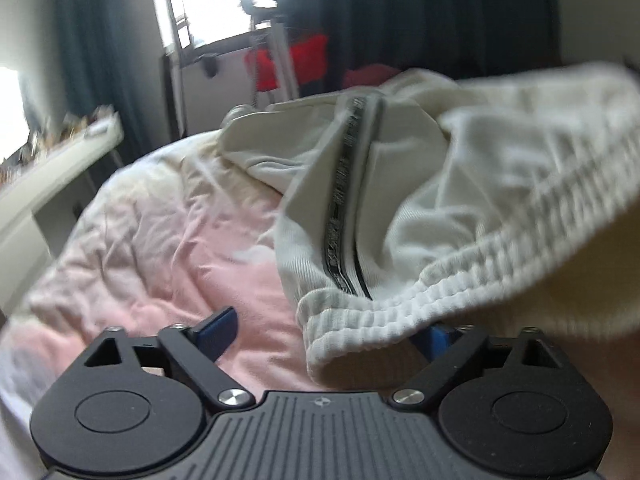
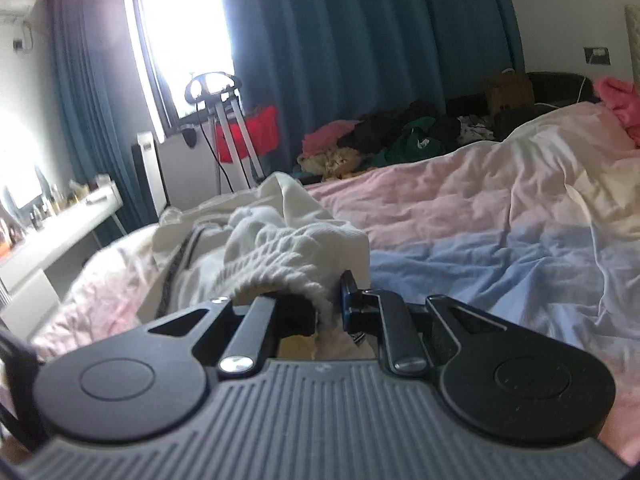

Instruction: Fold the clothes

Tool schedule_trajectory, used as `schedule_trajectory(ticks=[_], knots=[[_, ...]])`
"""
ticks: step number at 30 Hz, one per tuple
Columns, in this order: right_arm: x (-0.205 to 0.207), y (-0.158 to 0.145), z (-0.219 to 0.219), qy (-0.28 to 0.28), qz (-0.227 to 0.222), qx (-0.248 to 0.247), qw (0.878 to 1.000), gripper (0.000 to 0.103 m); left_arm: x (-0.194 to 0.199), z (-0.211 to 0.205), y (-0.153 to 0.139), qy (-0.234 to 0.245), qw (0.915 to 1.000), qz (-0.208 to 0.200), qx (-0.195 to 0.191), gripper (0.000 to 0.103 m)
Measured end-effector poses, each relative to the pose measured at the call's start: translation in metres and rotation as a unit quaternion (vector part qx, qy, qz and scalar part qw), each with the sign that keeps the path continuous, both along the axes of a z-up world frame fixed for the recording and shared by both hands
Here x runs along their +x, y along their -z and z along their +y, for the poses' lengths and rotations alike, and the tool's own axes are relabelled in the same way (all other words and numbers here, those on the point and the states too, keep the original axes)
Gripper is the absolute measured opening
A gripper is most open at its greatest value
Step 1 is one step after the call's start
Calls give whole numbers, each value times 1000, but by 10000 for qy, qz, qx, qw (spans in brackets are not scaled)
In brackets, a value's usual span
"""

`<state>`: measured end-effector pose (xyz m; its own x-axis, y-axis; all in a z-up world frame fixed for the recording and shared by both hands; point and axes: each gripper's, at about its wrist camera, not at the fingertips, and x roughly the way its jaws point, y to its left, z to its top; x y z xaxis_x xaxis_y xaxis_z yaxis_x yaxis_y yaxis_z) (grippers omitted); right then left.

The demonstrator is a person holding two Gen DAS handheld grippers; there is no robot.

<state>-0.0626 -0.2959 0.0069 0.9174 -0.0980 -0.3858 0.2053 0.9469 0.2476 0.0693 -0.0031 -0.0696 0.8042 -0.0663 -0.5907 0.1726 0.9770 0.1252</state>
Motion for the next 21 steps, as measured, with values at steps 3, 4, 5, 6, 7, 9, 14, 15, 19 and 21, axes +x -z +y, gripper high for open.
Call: schedule_trajectory(ticks=[3, 4, 5, 6, 7, 9, 14, 15, 19, 21], knots=[[4, 4, 5, -67, 195, -126, 9997, 16, 2, 22, -10, -350, 9973, -72, -640, 66], [6, 6, 8, -145, 285, -143, 9994, 16, 1, 28, -14, -455, 9956, -118, -810, 61], [7, 9, 11, -232, 375, -153, 9989, 16, -1, 34, -17, -551, 9941, -181, -922, 55], [8, 10, 14, -313, 445, -168, 9984, 16, -4, 39, -21, -663, 9923, -256, -1014, 54], [9, 12, 17, -385, 486, -187, 9979, 16, -6, 44, -25, -728, 9908, -296, -1100, 53], [8, 14, 26, -543, 550, -308, 9965, 17, -10, 57, -33, -837, 9874, -326, -1300, 46], [9, 18, 46, -1041, 765, -529, 9902, 18, -21, 95, -59, -1482, 9707, -807, -1709, 47], [11, 21, 49, -1201, 860, -564, 9874, 18, -18, 104, -62, -1626, 9671, -828, -1774, 47], [17, 30, 62, -1635, 1264, -743, 9756, 18, -12, 136, -58, -1892, 9560, -497, -2184, 48], [17, 32, 65, -1644, 1324, -804, 9742, 18, -11, 143, -50, -1782, 9527, -119, -2457, 48]])
